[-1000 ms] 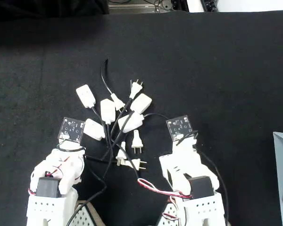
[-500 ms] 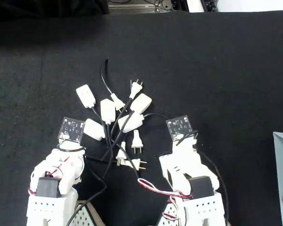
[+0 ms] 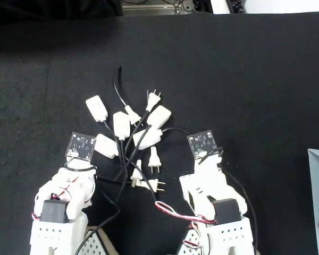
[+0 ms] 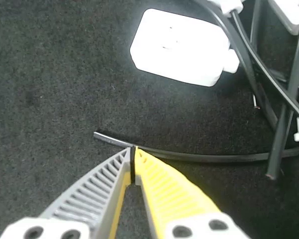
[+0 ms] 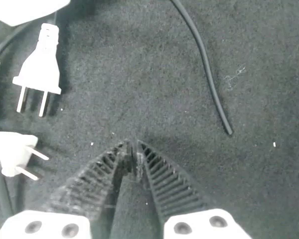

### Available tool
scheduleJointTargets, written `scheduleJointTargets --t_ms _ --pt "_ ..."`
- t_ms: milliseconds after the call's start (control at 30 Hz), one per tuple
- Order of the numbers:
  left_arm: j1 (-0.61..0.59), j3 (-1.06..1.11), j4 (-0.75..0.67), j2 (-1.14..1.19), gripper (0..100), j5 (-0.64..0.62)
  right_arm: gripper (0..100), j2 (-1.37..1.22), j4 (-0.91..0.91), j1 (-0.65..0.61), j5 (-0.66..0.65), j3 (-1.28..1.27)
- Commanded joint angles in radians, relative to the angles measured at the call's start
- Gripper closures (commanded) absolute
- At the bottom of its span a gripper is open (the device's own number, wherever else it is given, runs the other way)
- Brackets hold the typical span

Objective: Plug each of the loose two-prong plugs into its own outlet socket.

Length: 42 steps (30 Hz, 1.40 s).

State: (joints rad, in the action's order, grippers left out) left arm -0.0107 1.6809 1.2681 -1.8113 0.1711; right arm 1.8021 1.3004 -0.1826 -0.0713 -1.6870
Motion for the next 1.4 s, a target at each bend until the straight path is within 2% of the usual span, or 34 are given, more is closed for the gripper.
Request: scheduleJointTargets --t_ms 0,300,467,600,767,867,1167,1233,1367 --pt "0.008 -0.001 0.000 -0.008 97 -0.003 98.5 0.082 0.005 0.014 0.005 0.004" --pt "-0.007 -0.101 0.000 -0.008 97 0.000 98.4 0.082 -0.015 0.015 0.000 0.058" --pt "-0.143 -0.114 -0.014 -0.008 97 -0.006 98.3 0.081 -0.115 0.017 -0.087 0.114" --pt "-0.206 -0.096 -0.029 -0.008 97 0.003 98.3 0.073 -0.123 0.015 -0.087 0.205" --pt "-0.236 -0.071 -0.020 -0.006 97 0.203 98.4 0.033 -0.123 -0.011 -0.092 0.383" --pt "-0.237 -0.067 -0.020 -0.006 97 0.216 98.4 -0.114 -0.115 -0.084 -0.077 0.493" --pt "-0.240 -0.068 0.003 -0.005 97 0.222 98.2 -0.768 -0.189 -0.307 0.094 0.740" --pt "-0.269 -0.068 0.006 -0.005 93 0.219 98.2 -0.881 -0.213 -0.338 0.130 0.774" --pt "-0.364 -0.068 0.002 -0.006 77 0.163 95.7 -1.092 -0.253 -0.373 0.161 0.823"
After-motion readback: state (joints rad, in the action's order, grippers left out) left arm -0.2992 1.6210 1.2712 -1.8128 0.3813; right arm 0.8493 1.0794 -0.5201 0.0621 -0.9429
